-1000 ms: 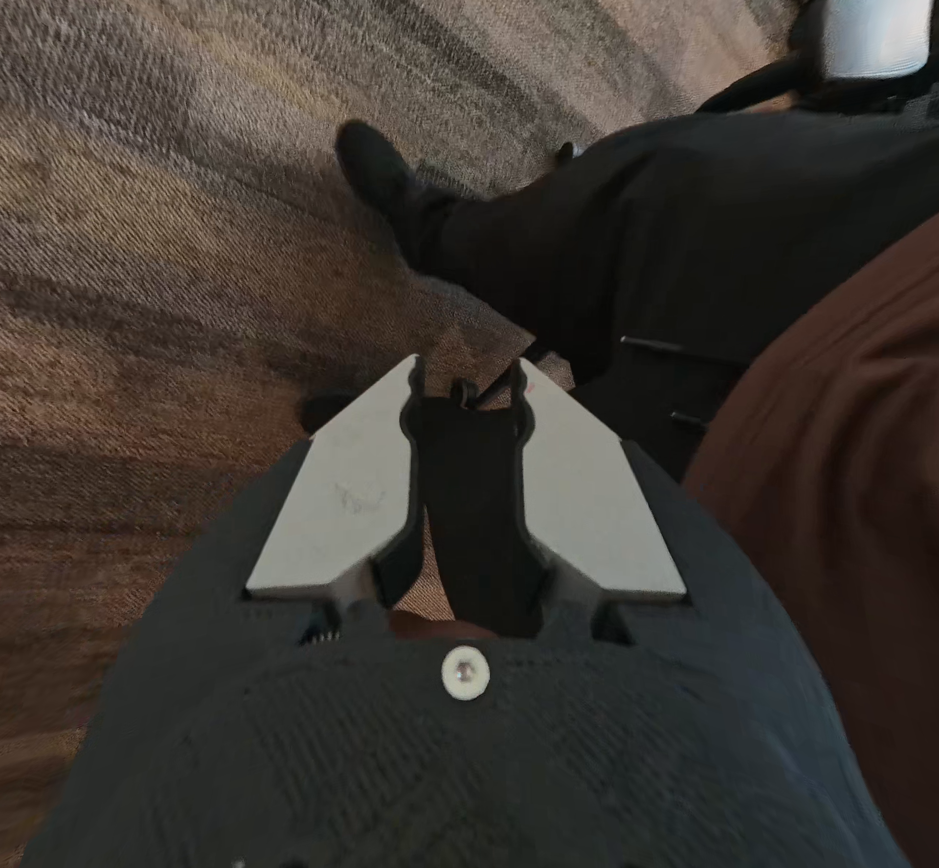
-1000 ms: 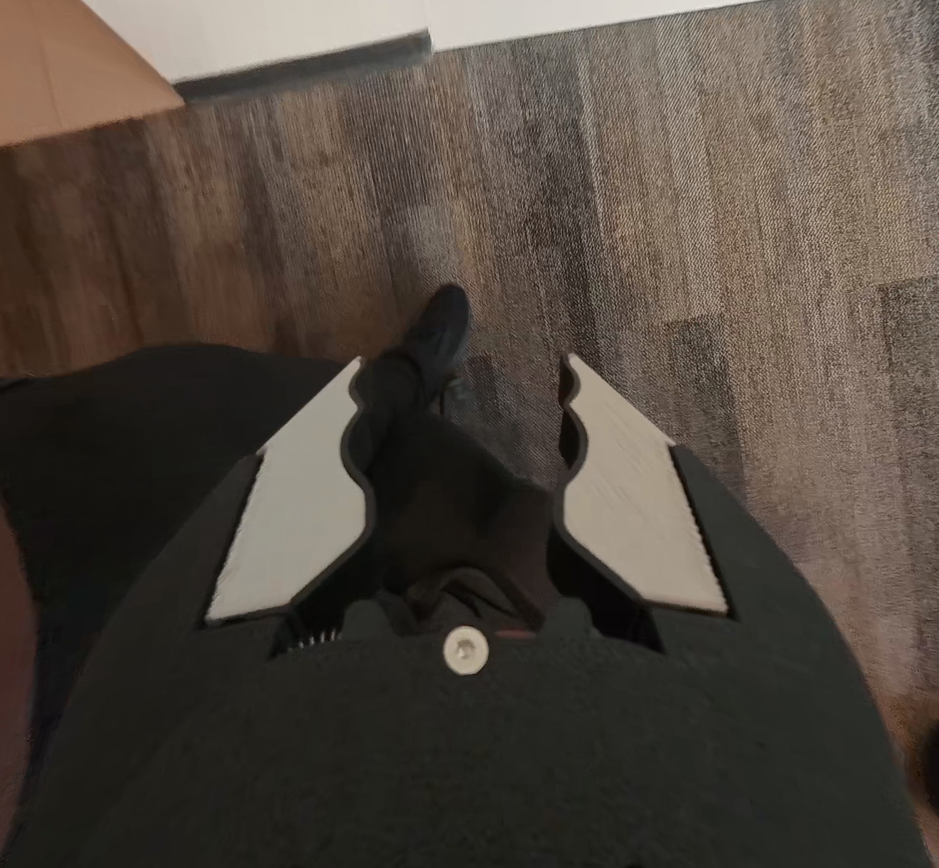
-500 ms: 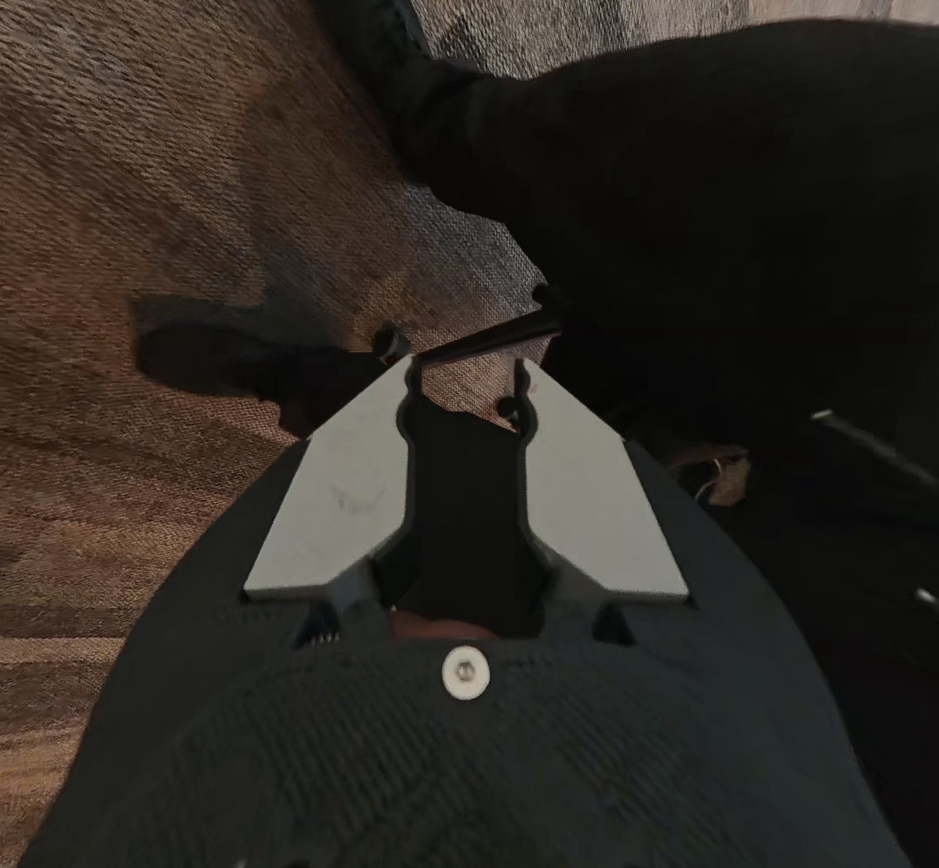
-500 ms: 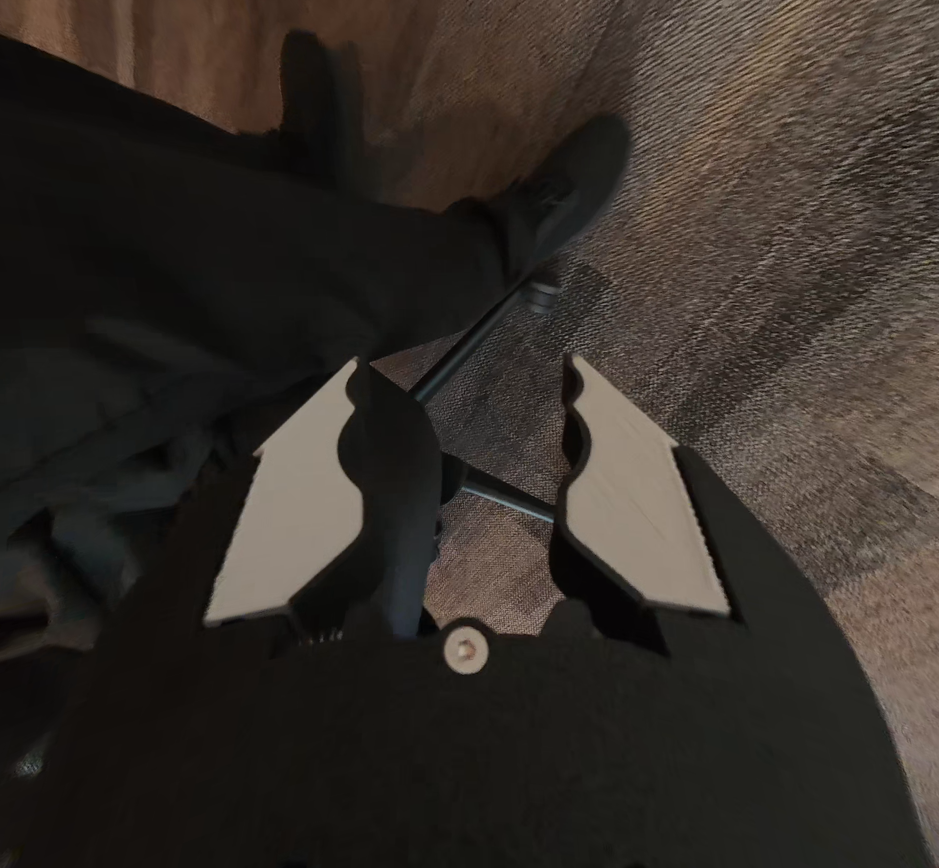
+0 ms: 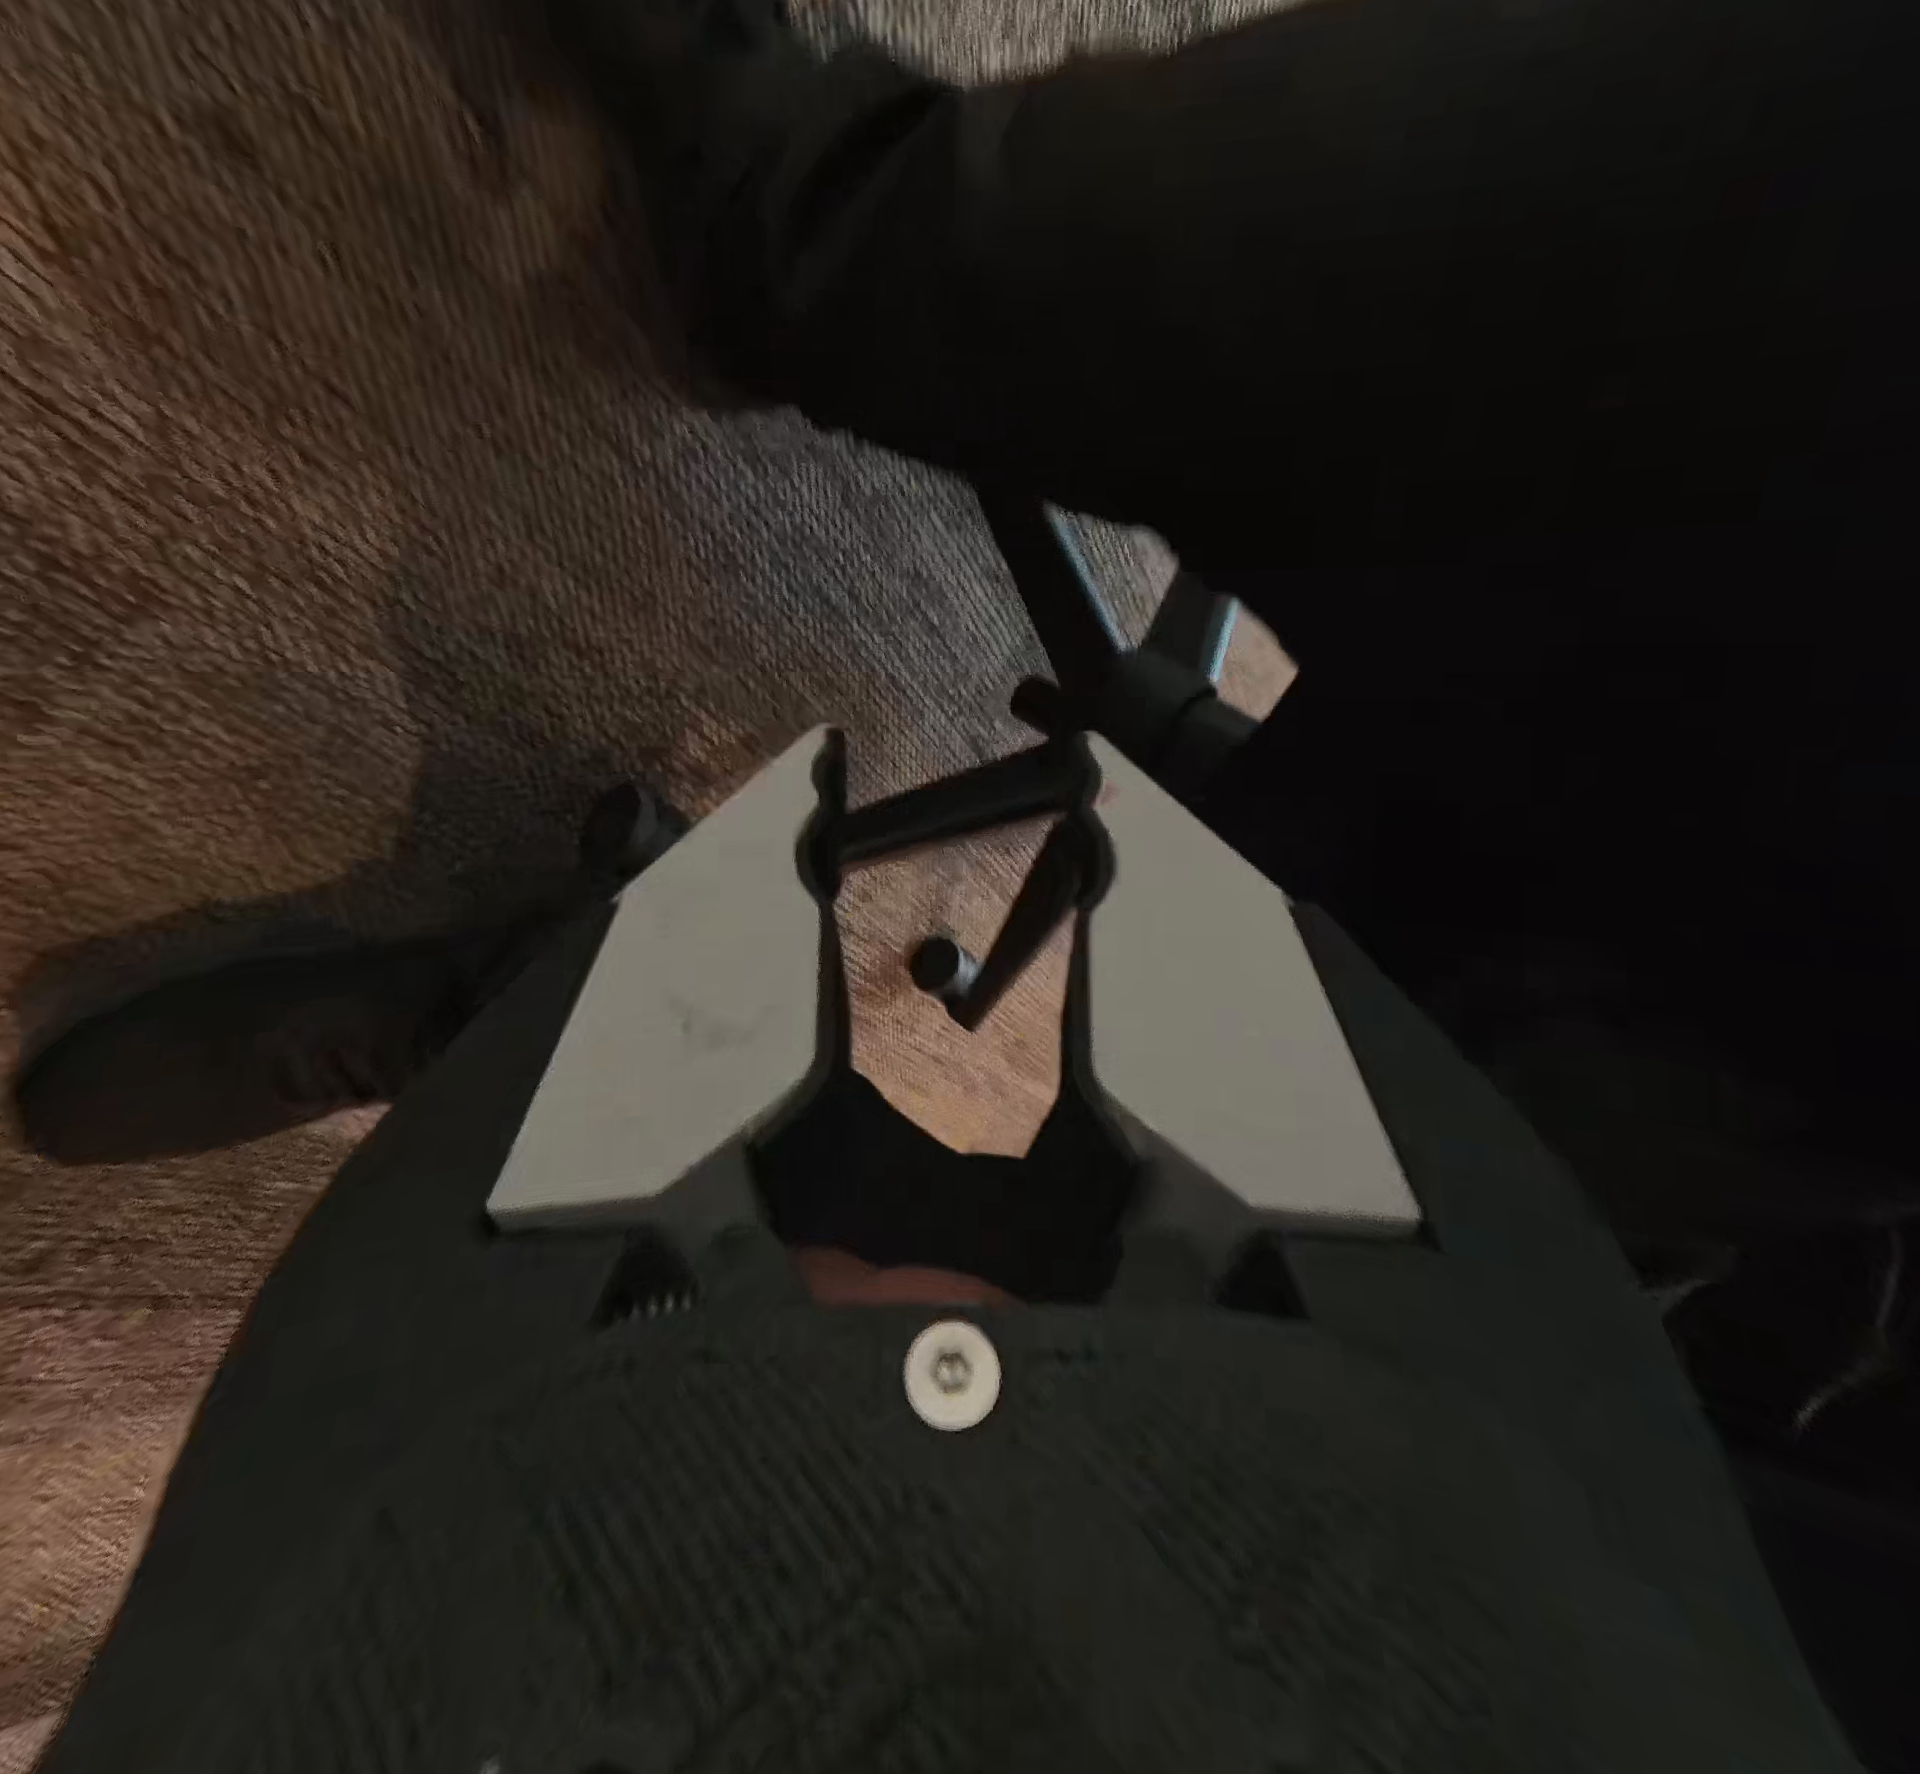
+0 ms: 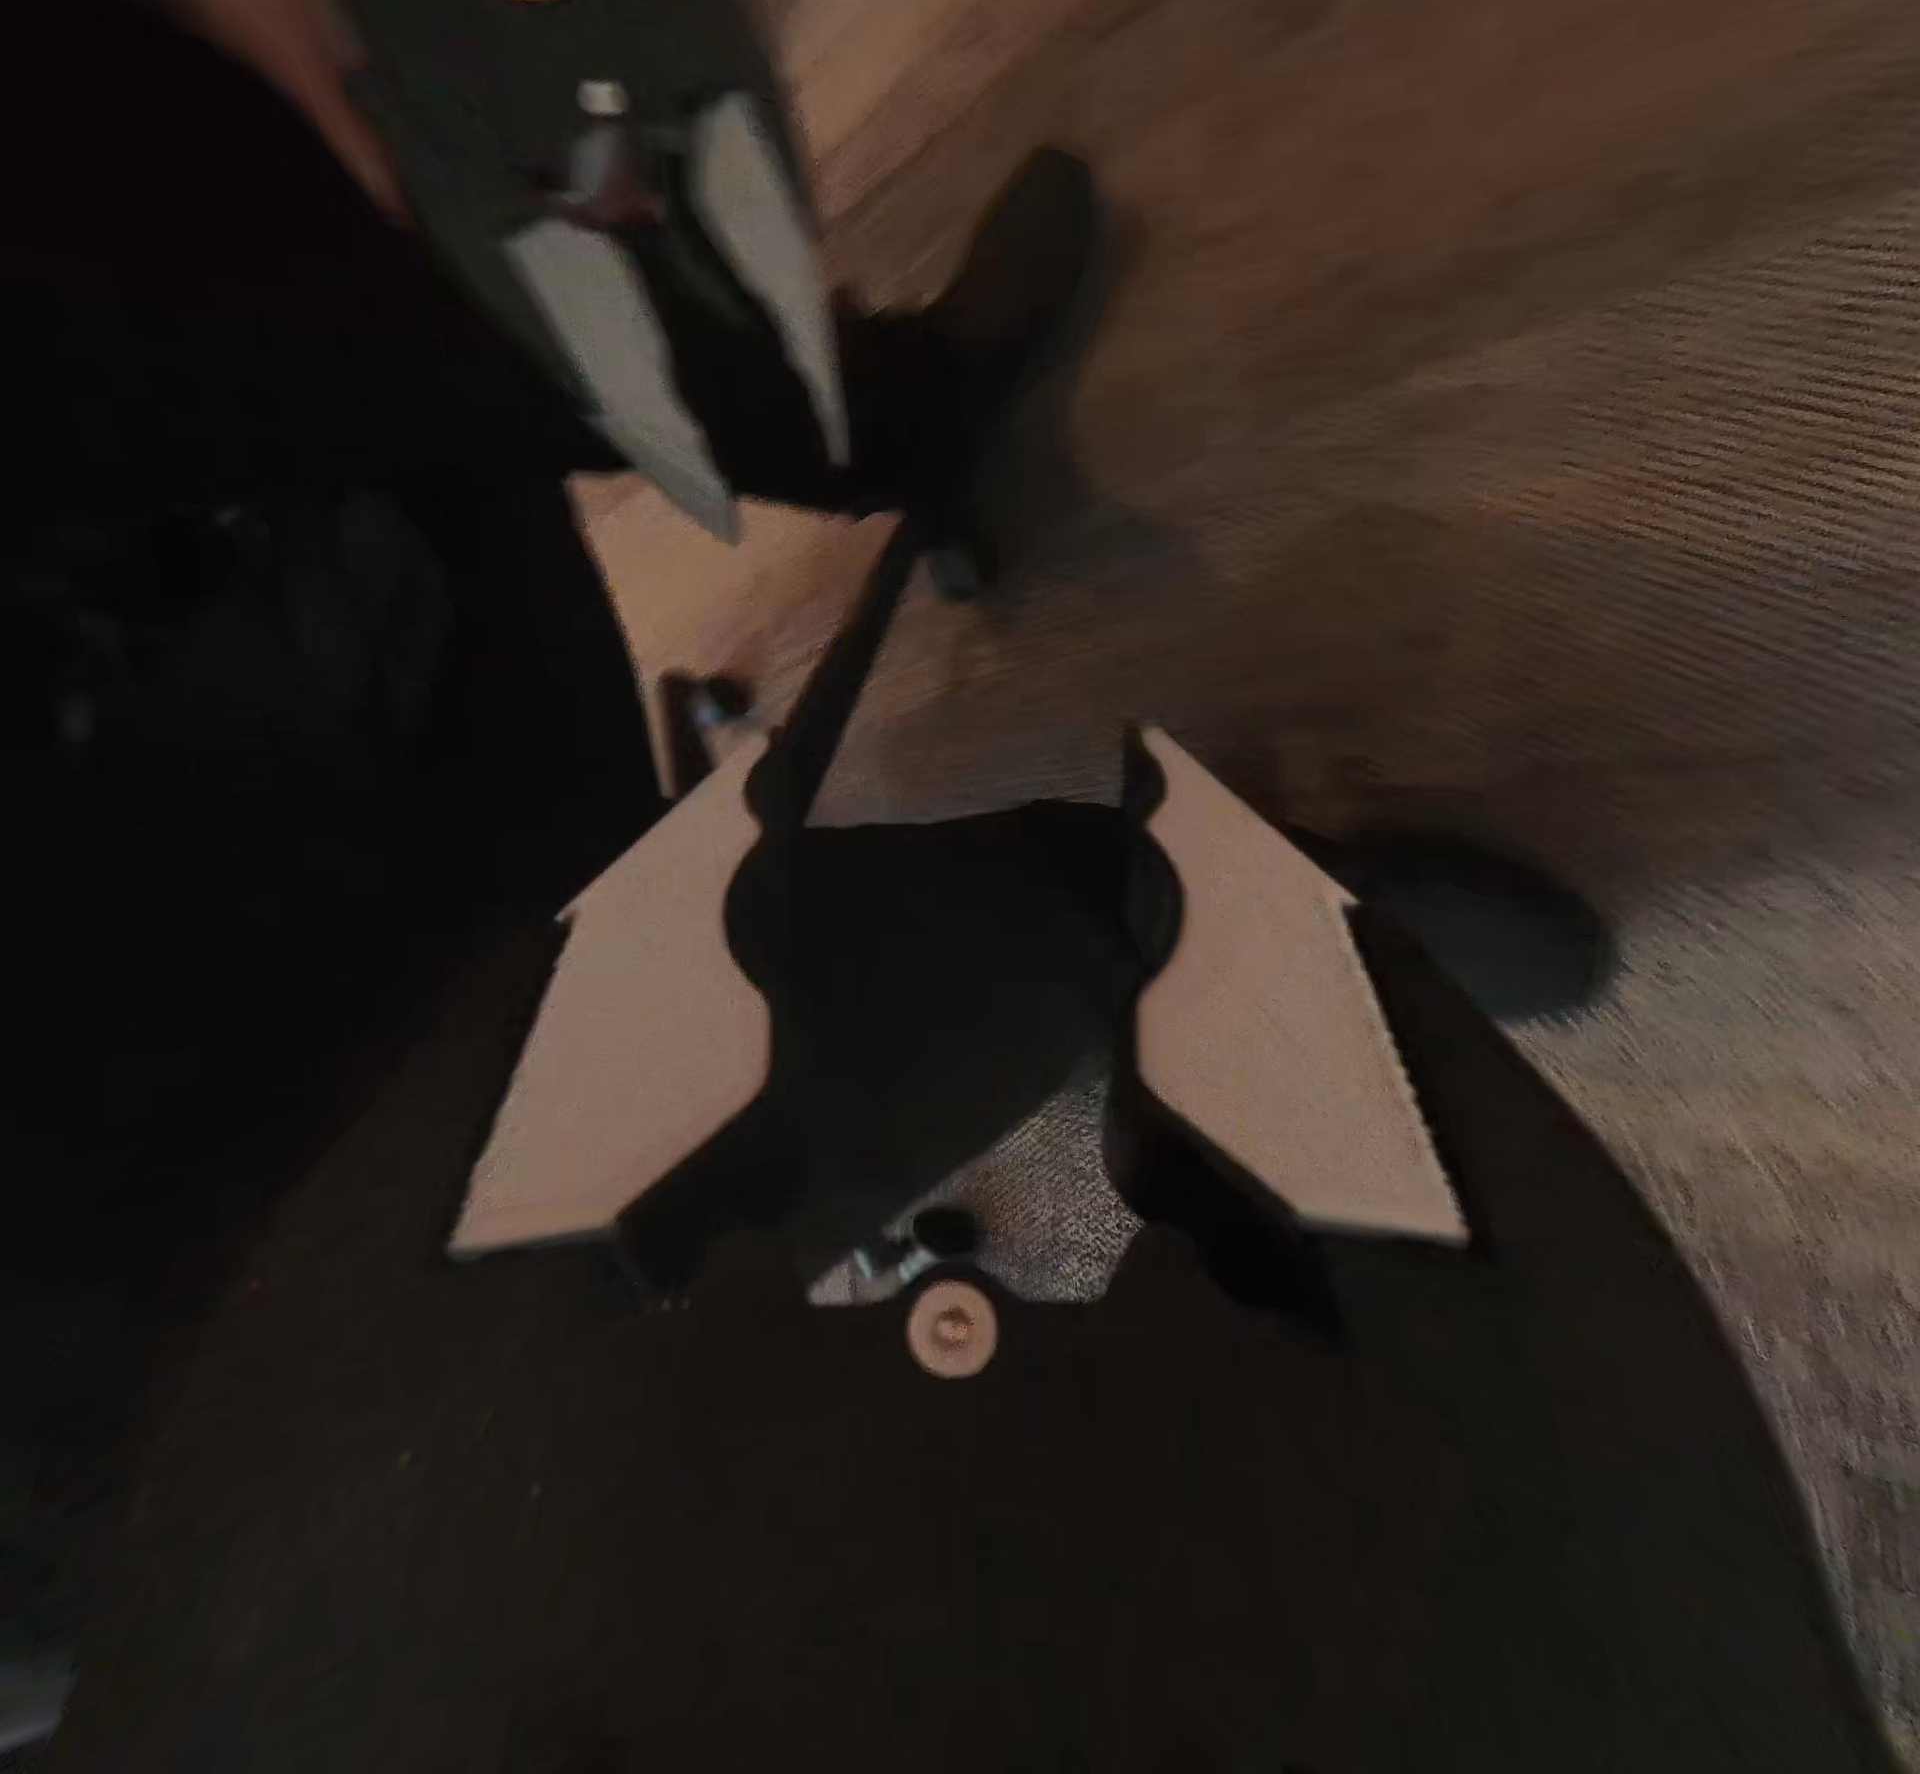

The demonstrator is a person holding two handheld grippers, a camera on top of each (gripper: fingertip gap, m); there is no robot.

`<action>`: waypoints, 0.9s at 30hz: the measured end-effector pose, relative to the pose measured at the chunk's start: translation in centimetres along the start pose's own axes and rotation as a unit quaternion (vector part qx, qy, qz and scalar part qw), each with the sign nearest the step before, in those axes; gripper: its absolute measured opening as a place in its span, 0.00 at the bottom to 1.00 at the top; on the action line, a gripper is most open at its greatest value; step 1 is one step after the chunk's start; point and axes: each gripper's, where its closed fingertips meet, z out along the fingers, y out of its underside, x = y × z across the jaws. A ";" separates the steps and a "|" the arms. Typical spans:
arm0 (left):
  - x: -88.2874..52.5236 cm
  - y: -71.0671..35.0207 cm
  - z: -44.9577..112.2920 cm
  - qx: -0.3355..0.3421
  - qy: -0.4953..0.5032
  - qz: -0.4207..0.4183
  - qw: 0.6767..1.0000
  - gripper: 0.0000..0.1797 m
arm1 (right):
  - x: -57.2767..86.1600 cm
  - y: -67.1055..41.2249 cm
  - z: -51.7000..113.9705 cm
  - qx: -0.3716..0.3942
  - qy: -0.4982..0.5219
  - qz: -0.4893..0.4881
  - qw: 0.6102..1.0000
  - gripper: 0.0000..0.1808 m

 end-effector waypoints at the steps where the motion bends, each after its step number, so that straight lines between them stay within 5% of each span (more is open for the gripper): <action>1: -0.4 1.3 1.1 -0.017 0.024 -0.014 0.999 0.23 | -0.9 -0.4 2.9 -0.044 -0.045 -0.016 0.998 0.31; 9: -3.6 11.9 8.4 -0.145 0.215 -0.135 0.956 0.30 | -4.2 5.0 20.6 -0.334 -0.263 0.011 0.905 0.33; 13: -4.7 15.4 9.6 -0.197 0.224 -0.142 0.944 0.35 | -5.9 6.9 24.5 -0.337 -0.337 0.090 0.875 0.30; 17: -8.1 17.8 10.9 -0.181 0.206 -0.238 0.932 0.36 | -5.3 8.3 27.1 -0.302 -0.355 0.180 0.866 0.36; 22: -7.5 21.3 11.9 -0.255 0.241 -0.176 0.920 0.38 | -7.1 14.9 26.7 -0.432 -0.402 0.139 0.795 0.37; 27: -2.7 23.2 12.0 -0.336 0.348 -0.183 0.856 0.40 | -10.9 19.1 23.8 -0.542 -0.434 0.153 0.704 0.46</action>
